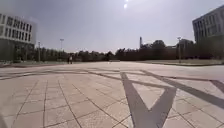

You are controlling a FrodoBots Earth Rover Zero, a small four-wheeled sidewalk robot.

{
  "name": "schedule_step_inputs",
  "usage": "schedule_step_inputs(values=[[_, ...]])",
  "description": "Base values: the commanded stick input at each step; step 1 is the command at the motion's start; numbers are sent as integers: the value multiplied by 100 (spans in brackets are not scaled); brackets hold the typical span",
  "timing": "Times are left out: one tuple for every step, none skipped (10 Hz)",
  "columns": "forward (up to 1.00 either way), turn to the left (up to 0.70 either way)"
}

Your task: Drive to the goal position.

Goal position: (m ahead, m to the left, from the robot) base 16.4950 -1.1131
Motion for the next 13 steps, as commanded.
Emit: schedule_step_inputs(values=[[100, 0], [100, 0], [100, 0], [100, 6], [100, 22], [100, 33], [100, 40], [100, 40], [100, 40], [100, 39], [100, 36], [100, 12], [100, 0]])
